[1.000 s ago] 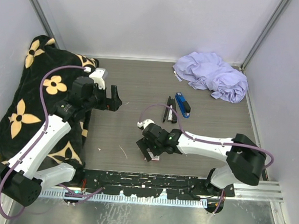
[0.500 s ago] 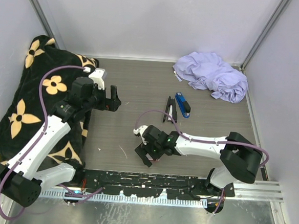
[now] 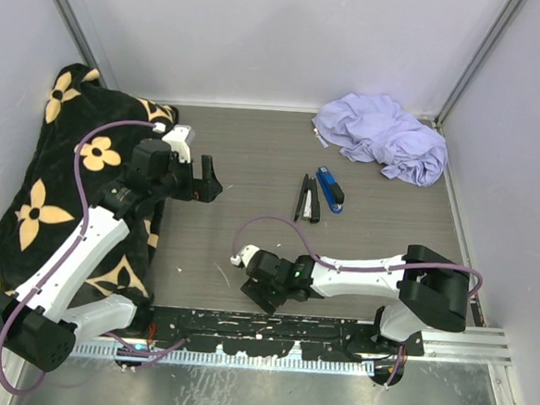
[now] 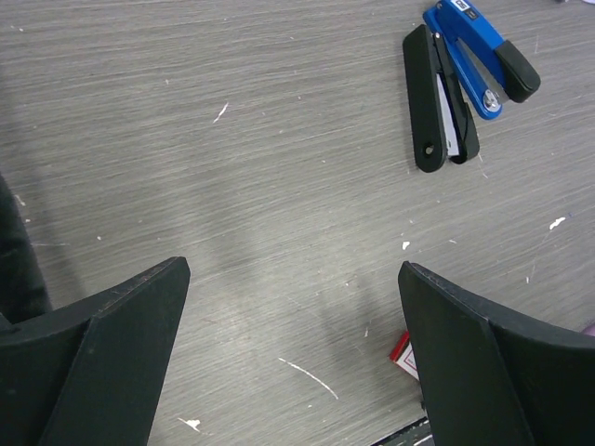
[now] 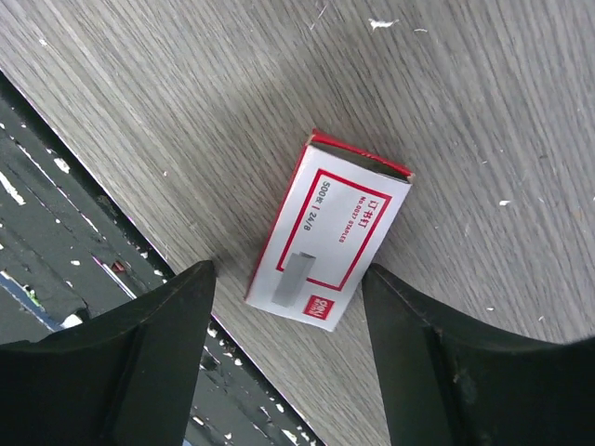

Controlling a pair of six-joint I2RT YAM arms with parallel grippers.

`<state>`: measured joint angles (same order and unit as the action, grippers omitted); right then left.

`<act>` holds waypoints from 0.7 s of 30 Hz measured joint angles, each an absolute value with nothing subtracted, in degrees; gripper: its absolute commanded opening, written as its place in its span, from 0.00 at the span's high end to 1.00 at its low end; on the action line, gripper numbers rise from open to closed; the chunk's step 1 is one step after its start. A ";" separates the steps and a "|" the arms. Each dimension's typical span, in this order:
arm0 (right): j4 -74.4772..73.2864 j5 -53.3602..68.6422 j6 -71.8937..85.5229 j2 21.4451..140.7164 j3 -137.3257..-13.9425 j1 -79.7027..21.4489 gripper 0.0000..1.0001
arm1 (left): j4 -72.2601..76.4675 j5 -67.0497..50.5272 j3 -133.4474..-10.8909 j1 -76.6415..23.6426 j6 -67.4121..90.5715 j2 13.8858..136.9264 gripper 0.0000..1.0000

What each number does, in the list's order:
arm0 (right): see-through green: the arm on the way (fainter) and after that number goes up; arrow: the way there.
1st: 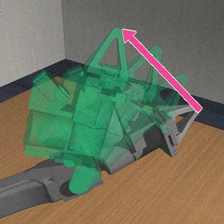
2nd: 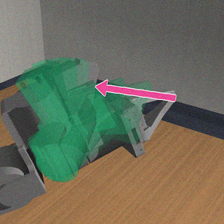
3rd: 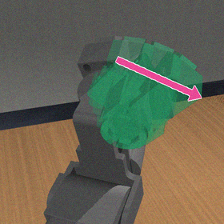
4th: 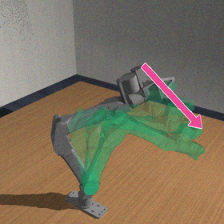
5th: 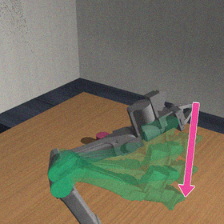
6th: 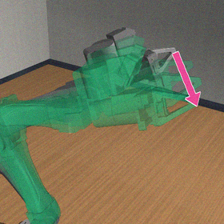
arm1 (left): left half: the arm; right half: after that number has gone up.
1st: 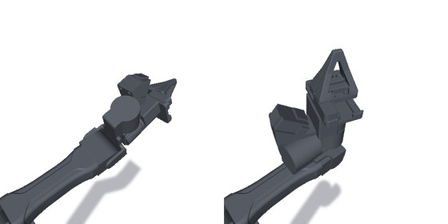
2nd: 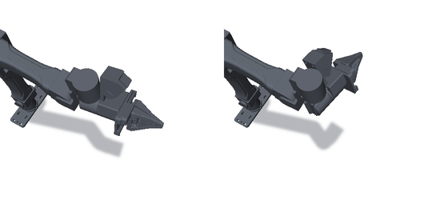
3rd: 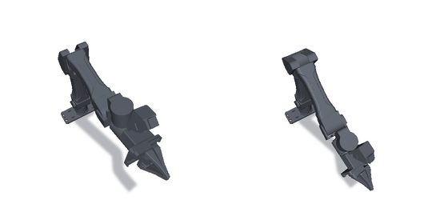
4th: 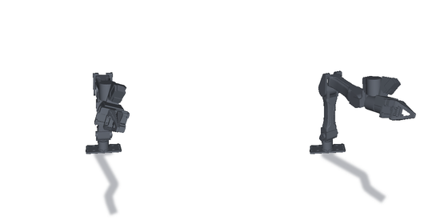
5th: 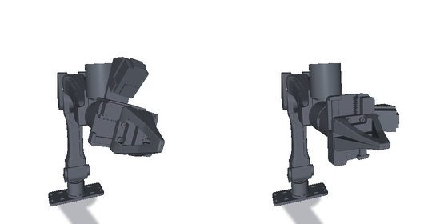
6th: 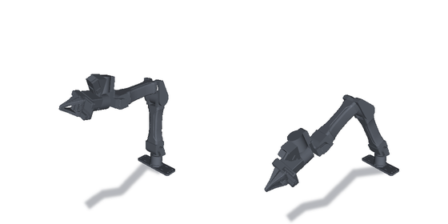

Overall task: Load the staples into the stapler
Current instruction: Move the staple box to the center of the board, then pick up the staple box from the center of the board.

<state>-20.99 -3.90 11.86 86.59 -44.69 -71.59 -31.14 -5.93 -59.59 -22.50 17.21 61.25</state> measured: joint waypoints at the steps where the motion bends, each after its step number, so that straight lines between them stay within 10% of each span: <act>1: -21.08 -5.04 12.08 86.61 -44.62 -72.18 0.36 | -31.14 -6.24 -59.59 -22.50 17.47 61.25 0.02; 10: -20.62 -8.69 15.40 86.76 -44.34 -73.19 0.46 | -31.18 -6.90 -59.57 -22.50 18.65 61.25 0.02; 15: -20.47 -9.63 17.76 87.20 -44.51 -73.28 0.30 | -31.16 -7.51 -58.48 -22.50 18.98 61.12 0.02; 21: -20.25 -11.16 21.41 89.01 -46.04 -73.23 0.34 | -31.73 -7.77 -54.98 -22.50 19.75 59.86 0.02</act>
<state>-20.25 -11.16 21.41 89.01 -46.04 -73.23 -31.73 -7.77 -54.98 -22.50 19.75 59.86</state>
